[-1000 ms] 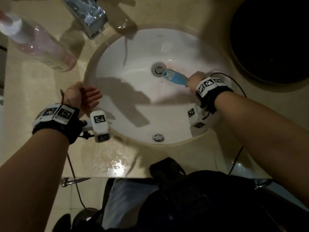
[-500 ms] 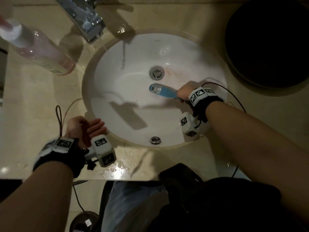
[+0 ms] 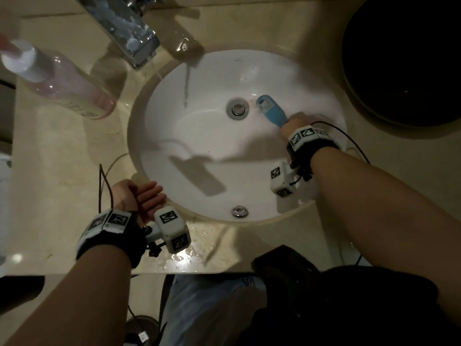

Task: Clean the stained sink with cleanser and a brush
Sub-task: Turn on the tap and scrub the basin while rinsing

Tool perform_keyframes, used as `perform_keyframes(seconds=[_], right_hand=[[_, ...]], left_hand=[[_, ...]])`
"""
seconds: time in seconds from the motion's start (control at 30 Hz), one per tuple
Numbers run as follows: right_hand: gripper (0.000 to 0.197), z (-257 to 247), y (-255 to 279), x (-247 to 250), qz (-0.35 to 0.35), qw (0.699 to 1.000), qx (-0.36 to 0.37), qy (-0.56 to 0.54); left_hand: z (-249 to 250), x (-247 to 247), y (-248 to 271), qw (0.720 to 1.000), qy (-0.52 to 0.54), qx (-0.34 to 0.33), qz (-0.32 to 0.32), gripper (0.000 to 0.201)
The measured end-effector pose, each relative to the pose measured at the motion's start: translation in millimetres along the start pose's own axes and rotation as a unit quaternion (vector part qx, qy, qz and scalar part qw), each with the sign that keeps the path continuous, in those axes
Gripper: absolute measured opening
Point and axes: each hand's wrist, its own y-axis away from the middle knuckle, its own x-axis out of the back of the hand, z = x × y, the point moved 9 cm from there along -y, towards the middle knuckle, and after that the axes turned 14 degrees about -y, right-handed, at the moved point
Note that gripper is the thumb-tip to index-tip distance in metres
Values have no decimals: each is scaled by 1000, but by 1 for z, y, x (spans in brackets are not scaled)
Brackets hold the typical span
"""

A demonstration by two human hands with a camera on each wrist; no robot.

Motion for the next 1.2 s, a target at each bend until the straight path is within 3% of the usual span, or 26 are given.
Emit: perform_keyframes(seconds=[0.07,0.2,0.43,0.6,0.67,0.73,0.8,0.87,0.97,1.03,1.2], right_hand=[[35,-6,2,1,-5,998,9,-63],[32,-22,6,-3,-23,997,27,-66],[27,-20,0,-16,-15,995,45,-92],[29,-18,0,-6,51,986,84,-138],[31,-22,3,-15,4,985,85,-151],[31,-31,3,-23,-57,983,96,-144],[29,-31,-6,-23,-69,988,93,-103],[29,-17,-13,-12,-28,994,41,-96],[40,-1,-15,3,67,997,-2,-49],[42,-7,-13,-5,68,996,4,-60],[20,-33,-10,-23,70,981,-17,-178]], left_hand=[[0,1,0,1000,-7,2,-3,38],[10,-3,2,1000,-20,-4,-23,39],[95,-10,-8,985,-118,-109,-55,38],[127,-8,-15,982,-107,-146,-49,31],[127,-15,-13,978,-128,-144,-80,7],[123,-17,-17,975,-147,-134,-97,29],[126,-14,-26,976,-155,-142,-60,9],[125,-7,-40,979,-147,-139,-30,32],[126,-1,-47,979,-146,-139,-5,36],[127,1,-47,981,-136,-137,-5,35],[127,-3,-51,984,-120,-130,-29,34]])
